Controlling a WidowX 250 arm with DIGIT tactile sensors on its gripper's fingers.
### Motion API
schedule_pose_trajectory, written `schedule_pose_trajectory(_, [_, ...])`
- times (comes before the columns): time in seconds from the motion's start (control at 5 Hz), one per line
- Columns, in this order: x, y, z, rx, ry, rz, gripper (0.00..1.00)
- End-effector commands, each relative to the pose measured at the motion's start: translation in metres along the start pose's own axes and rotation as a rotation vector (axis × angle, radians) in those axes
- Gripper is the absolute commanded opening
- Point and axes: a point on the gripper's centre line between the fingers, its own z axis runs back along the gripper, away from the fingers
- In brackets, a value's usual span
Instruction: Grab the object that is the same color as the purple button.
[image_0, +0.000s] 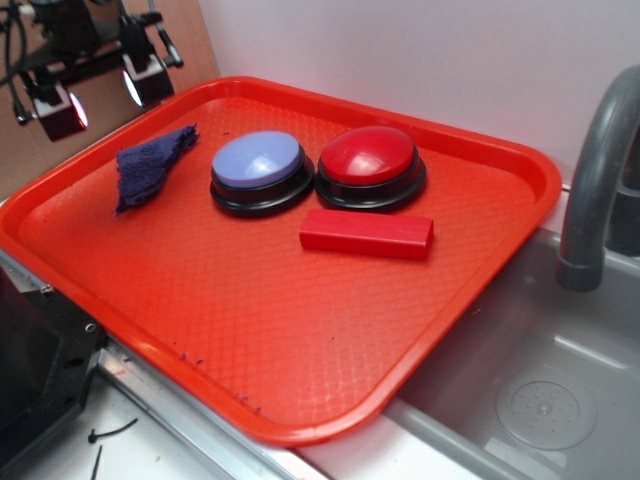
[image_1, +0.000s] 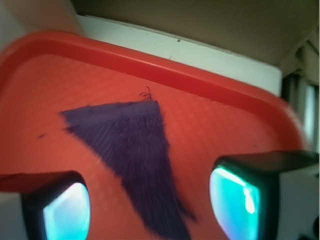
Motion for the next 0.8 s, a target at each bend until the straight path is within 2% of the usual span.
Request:
schedule_pose_trajectory(0.0, [0.005,0.003,-0.036,-0.015,0.014,0.015,1.00])
schedule_pose_trajectory(0.2, [0.003,0.004,-0.044,-0.045,0.018,0.053,0.00])
schedule_pose_trajectory(0.6, [0.004,0.008,-0.048,-0.043,0.027,0.075,0.00])
